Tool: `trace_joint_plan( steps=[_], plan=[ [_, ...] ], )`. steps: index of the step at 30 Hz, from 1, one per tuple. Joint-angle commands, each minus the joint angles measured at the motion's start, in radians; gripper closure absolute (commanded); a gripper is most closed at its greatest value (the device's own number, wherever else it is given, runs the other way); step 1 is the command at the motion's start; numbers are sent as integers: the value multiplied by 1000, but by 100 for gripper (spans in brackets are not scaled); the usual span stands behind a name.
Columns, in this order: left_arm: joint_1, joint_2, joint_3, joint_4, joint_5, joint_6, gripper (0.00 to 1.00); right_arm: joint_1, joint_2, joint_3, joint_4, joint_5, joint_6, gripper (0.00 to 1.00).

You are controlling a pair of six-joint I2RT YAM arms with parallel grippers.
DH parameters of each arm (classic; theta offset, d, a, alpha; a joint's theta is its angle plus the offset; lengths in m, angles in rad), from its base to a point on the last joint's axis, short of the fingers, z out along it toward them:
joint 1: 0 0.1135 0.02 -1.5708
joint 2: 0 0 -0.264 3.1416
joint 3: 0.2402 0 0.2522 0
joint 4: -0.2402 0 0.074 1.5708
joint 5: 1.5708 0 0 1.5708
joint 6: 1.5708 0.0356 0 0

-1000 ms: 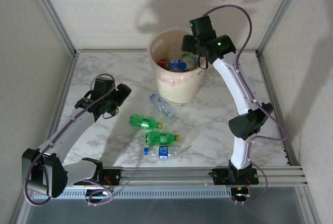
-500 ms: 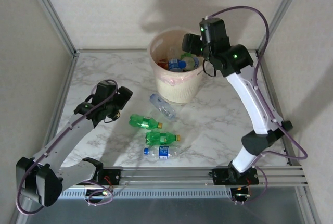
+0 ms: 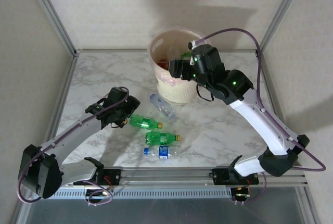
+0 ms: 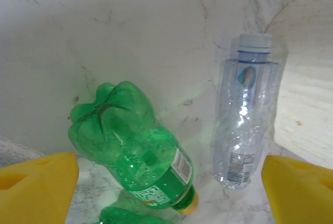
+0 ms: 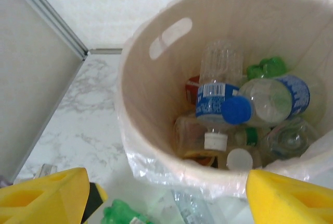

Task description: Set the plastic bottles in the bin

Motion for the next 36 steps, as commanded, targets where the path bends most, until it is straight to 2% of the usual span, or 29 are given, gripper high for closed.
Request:
trace_joint_plan(
  steps=[1,7,21,36],
  plan=[
    [-21,39,-11,-57,-35,-136,12,24,-51,-48,43,-14,28,21],
    [-41,93,-44,3,-15,-141,11,39,-77,-94,55,-14,51,21],
    [-42,183,-74,108,8,-167,12,64,-60,-87,49,-16,61,19],
    [-42,261,-62,147,5,-156,21,72,-72,-104,49,-11,77,19]
  ],
)
